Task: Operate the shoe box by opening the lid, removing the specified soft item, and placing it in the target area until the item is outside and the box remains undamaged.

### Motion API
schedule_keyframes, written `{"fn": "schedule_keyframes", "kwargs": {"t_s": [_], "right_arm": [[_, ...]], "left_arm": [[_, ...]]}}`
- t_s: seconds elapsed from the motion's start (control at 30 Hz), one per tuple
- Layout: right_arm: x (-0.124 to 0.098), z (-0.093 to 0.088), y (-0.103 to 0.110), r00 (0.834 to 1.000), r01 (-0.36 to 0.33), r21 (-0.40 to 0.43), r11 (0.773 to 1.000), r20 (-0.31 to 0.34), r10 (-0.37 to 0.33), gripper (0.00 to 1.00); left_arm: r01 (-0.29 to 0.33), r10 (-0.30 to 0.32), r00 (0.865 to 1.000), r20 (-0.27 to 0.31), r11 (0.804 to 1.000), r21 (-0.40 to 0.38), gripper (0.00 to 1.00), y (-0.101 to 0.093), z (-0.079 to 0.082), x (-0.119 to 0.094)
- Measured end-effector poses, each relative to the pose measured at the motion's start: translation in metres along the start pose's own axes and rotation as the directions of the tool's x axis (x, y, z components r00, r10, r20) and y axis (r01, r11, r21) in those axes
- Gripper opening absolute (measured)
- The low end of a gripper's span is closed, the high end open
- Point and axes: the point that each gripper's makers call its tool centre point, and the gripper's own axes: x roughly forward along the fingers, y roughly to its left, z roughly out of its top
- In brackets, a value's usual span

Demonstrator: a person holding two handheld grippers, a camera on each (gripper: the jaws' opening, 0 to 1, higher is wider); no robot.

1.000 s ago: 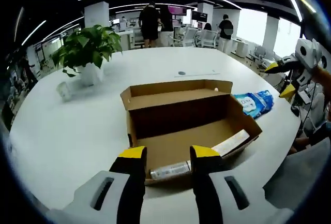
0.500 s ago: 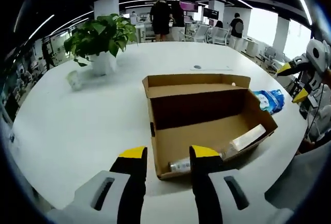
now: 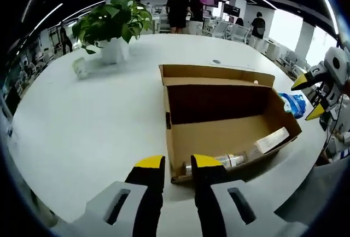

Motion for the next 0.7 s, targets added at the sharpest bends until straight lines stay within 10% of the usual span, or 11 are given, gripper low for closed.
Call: {"fn": "schedule_keyframes", "kwargs": {"t_s": [0.7], "right_arm": [[0.048, -0.028, 0.012, 0.99, -0.114, 0.01, 0.993, -0.087, 0.114, 0.34]], "left_arm": [[-0.009, 0.009, 1.0, -0.006, 0.999, -0.038, 0.03, 0.005, -0.007, 0.003]]}}
